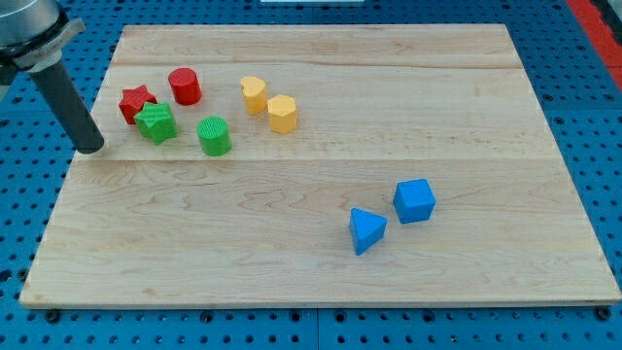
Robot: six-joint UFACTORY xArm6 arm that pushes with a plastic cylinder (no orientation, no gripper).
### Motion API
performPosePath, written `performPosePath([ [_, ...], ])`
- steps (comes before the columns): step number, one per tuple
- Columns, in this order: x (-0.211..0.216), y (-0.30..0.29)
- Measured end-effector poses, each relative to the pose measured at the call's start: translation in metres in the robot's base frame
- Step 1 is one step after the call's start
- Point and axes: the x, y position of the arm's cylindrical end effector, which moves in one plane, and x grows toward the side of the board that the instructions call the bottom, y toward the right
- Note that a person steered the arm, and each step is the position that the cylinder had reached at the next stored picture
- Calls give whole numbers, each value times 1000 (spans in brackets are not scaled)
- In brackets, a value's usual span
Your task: Move the green star to the bottom of the yellow hexagon
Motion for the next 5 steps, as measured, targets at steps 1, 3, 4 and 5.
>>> performPosePath([
  [1,-1,7],
  [3,-45,38],
  [4,-36,63],
  [5,-20,96],
])
